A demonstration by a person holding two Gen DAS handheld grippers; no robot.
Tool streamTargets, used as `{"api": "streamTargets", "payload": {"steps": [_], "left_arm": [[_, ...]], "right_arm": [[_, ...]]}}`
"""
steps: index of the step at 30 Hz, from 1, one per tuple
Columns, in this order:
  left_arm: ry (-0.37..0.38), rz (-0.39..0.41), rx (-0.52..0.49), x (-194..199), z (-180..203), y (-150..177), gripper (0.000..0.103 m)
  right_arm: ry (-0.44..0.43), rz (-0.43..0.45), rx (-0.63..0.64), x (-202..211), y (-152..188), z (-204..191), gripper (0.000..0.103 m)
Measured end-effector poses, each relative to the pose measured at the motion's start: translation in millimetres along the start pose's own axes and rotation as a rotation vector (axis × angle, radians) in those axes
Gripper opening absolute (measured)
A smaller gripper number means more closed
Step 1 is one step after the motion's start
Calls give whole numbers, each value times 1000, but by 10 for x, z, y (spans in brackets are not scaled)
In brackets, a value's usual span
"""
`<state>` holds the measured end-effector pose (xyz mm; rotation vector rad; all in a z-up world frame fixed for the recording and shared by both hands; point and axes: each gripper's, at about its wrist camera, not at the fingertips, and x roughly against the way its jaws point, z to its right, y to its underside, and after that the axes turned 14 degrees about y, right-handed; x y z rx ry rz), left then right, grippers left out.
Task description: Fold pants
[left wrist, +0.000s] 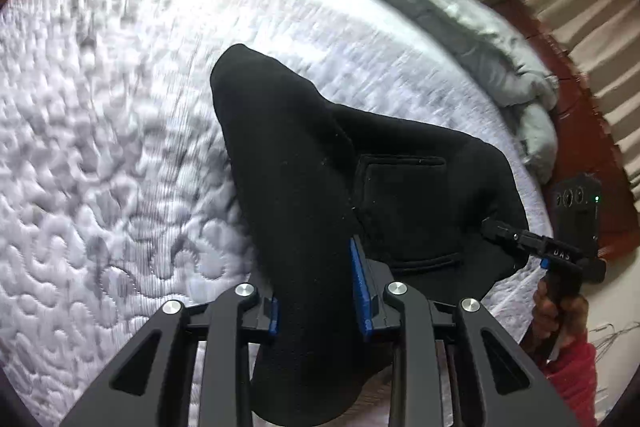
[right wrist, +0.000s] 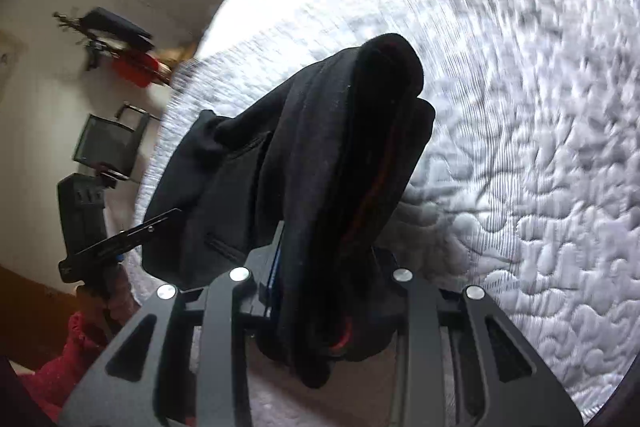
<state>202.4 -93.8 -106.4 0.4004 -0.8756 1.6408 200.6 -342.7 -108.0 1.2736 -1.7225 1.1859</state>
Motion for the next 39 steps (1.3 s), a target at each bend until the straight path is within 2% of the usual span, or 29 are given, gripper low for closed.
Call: {"api": "streamTargets", "payload": {"steps": [2,4,7,10,12,15,18,20,22,24,26,28,30,34,39], "left_arm": [[-5,-9,20,-116,-165,74,32],[1,2,5,-140,-217,144,36],[-33,-4,-31,-192,-208,192,41],[-35,-1,-21,-207,-232,203,48],[-33,3,-18,-165,-238,208,49],[-94,17,-54,-11,-196,241,56],[-196,51,-92,202,-44,328,56],[-250,93,-125,327,129,388,56],[-234,150,-141,454,322,422,56],[-164,178,-125,524,482,471,59],[-155,153,-112,456,589,472,61],[-199,96,-112,268,638,450,61],[-250,52,-99,140,529,475,61],[-249,-5,-61,-27,311,525,61],[-295,-21,-110,-153,300,591,61]], "right_arm": [[25,-21,-18,-157,7,53,37],[-14,-30,-55,-268,56,174,43],[-48,-32,-82,-398,125,293,51],[-98,-24,-126,-414,155,373,57],[-85,-14,-120,-342,196,369,64],[-35,9,-116,-164,278,381,70],[53,60,-83,106,368,300,71],[139,124,-6,335,422,95,71],[129,167,40,495,450,-110,71],[83,164,61,556,452,-300,71],[93,129,84,505,412,-491,71],[156,92,103,360,374,-620,69],[210,61,95,212,383,-577,67],[203,16,30,-3,402,-398,65],[192,11,4,-103,435,-358,65]]}}
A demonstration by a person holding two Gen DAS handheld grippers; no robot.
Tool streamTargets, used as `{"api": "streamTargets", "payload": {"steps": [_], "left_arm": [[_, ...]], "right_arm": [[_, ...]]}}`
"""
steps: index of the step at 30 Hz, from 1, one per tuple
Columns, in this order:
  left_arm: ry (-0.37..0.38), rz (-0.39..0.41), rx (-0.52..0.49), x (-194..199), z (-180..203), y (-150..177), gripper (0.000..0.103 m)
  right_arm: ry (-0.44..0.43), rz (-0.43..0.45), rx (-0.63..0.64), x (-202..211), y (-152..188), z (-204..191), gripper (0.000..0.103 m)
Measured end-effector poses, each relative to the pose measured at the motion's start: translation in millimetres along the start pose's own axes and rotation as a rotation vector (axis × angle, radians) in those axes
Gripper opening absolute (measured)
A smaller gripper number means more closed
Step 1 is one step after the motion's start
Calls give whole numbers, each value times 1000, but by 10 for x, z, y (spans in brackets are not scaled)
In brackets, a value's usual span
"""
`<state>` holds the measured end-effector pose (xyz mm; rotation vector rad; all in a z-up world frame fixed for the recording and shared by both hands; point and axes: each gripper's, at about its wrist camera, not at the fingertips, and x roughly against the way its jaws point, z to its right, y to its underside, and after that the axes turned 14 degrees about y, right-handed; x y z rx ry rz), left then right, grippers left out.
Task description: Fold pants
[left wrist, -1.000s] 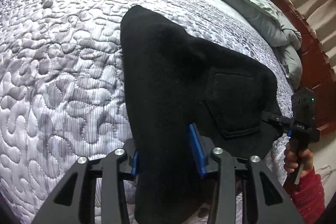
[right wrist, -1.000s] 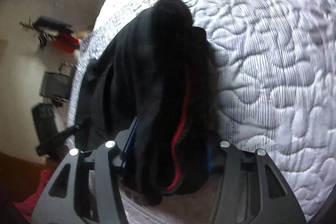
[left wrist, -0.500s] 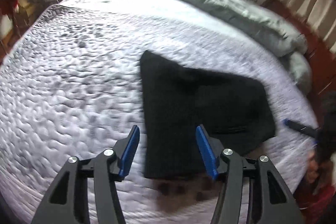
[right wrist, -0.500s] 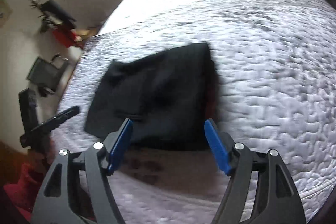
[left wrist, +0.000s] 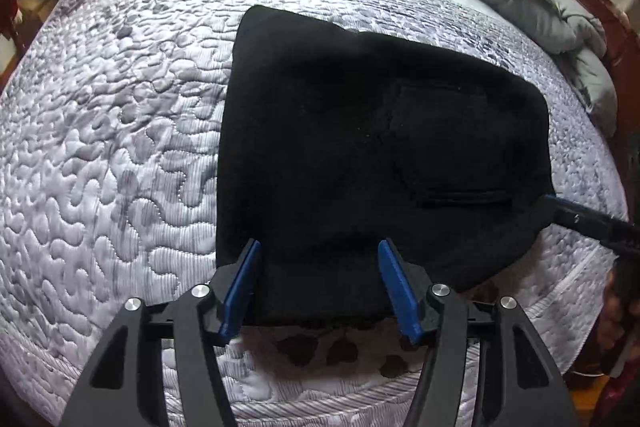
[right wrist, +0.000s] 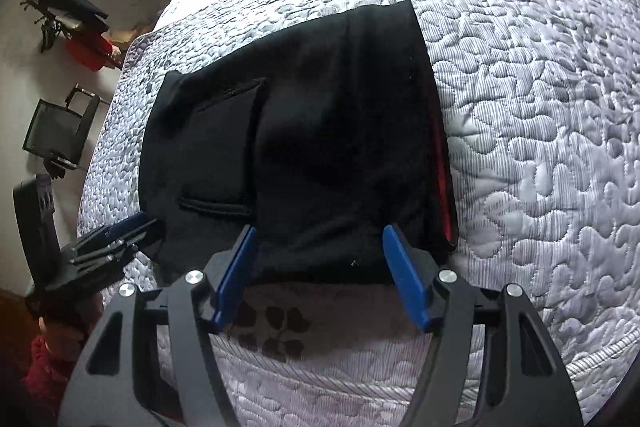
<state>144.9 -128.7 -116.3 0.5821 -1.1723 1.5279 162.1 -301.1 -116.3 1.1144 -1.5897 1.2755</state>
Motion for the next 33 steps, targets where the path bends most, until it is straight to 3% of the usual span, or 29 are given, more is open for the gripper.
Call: {"api": "streamTargets", "payload": {"steps": [2,5,6,10,17,25,33], "left_arm": [[-2,7,-7,58,34,23,64],[-33,4,-15,185,99,62,79],[-66,5,-16,256,137,94,86],[-107,29,-15,463,215,224,93],[-112,48,1,743,310,415,96],[-112,63,-50,930,504,504,96],[-114,97,-66,1069,591,502,96]], "right_arm": [[-15,19,-22,88,14,-6,65],[-7,38,-47,310,125,-26,91],[21,52,-48,399,176,-45,92],[94,57,-51,598,372,-104,92],[217,38,-26,693,648,-328,94],[273,37,-11,779,754,-533,95],[273,46,-23,838,739,-582,96]]}}
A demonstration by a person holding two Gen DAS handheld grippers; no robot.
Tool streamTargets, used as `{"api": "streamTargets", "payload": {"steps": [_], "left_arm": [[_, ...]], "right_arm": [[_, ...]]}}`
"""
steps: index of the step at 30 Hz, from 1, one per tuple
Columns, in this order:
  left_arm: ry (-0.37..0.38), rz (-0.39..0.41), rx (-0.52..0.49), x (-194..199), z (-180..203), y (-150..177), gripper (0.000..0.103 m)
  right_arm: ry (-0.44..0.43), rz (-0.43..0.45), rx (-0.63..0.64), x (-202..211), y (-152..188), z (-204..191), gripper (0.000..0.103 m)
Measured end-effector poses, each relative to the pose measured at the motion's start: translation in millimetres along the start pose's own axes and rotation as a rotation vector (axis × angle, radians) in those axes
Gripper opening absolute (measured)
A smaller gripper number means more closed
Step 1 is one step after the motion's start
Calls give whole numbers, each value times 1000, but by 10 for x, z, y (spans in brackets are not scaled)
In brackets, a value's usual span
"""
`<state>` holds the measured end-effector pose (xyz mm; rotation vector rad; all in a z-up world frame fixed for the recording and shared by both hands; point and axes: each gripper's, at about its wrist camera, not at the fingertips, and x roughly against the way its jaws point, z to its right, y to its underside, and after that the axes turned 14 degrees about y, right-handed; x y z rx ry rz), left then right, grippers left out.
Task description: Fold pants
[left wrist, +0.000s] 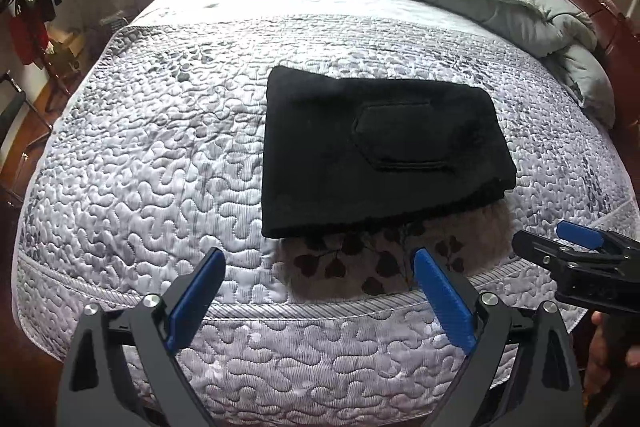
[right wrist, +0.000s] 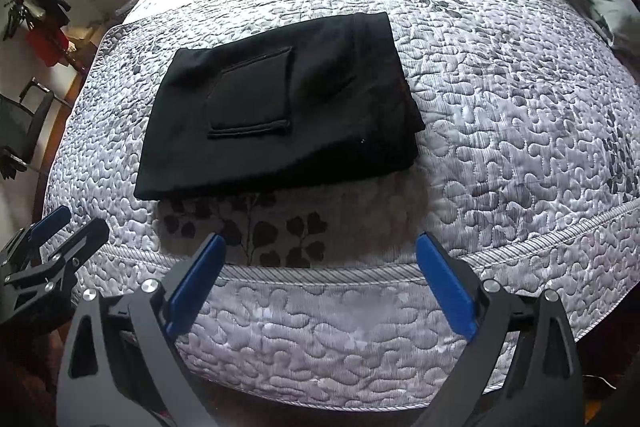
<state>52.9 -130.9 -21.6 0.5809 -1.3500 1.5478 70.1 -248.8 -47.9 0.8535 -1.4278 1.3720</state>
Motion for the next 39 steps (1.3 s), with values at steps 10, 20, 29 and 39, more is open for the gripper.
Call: {"api": "streamTargets", "payload": {"steps": [10,20,29,39], "left_arm": [[-16,7,-4,59,32,-15,96],[-49,-33,13,-66,-59,45,96],[-40,-39,13,-104,-64,48,96],[-24,-62,4,-182,-7,58,96]], "right_arm": [[-2,-11,2,-7,-3,-64,96],[29,-16,-3,-9,22,-52,96],[39,-12,13,-27,22,-85,96],[57,-9,33,-47,19,-125,96]]}}
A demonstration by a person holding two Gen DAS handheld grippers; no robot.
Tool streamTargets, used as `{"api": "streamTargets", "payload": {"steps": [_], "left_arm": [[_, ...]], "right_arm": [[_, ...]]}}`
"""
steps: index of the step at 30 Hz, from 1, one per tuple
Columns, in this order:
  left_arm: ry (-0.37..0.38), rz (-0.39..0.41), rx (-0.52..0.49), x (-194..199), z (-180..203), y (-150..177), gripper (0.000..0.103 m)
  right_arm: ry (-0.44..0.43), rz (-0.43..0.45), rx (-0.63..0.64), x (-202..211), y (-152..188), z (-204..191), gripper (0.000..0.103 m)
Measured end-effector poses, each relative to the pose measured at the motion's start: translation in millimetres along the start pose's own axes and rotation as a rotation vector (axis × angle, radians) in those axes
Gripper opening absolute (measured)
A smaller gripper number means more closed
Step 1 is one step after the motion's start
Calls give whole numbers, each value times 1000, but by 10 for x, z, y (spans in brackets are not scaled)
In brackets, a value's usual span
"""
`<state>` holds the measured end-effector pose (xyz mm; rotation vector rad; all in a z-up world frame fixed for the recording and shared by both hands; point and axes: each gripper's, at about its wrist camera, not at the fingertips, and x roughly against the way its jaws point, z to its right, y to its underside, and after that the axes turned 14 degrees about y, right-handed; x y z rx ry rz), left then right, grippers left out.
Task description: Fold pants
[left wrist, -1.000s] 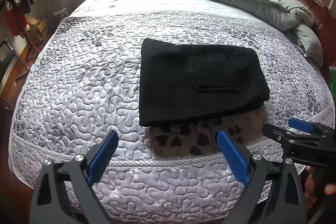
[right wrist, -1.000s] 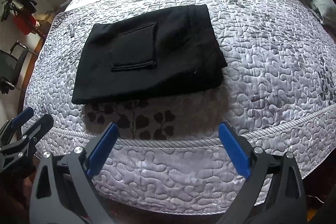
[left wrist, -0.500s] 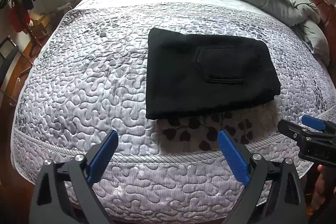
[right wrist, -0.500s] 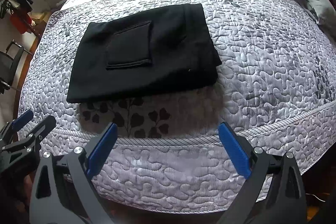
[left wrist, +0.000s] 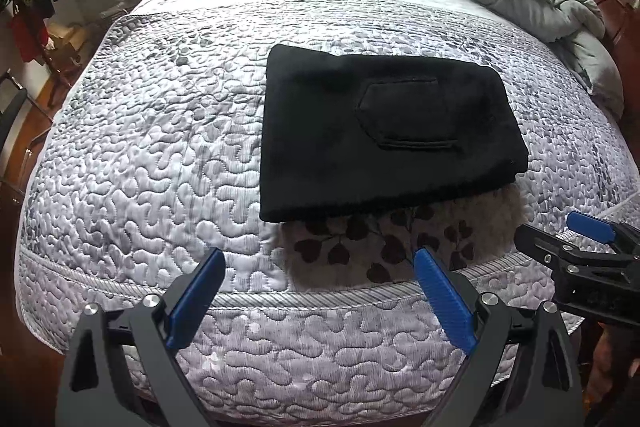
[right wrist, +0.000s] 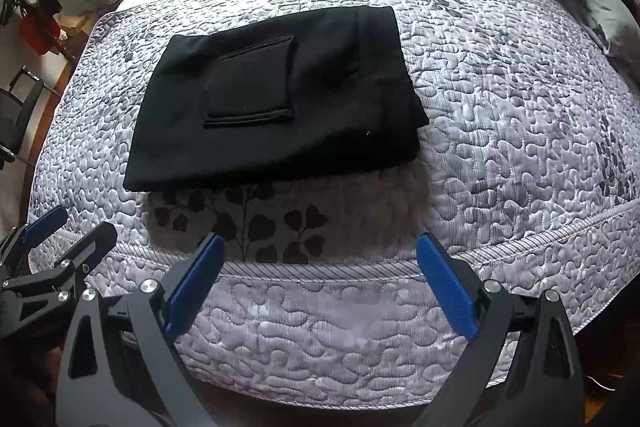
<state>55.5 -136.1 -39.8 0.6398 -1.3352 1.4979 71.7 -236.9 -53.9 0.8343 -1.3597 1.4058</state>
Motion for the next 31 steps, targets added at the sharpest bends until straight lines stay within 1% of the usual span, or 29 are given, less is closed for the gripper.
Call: {"api": "streamTargets", "payload": {"steps": [19,31], "left_arm": [[-5,14,-24,42,94,-16,96],[2,5,-22,48,96,-10,96]], "right_arm": [[0,-10,-6,-26,0,32,96],[-5,-20,-10,-47,14,30,96]]}}
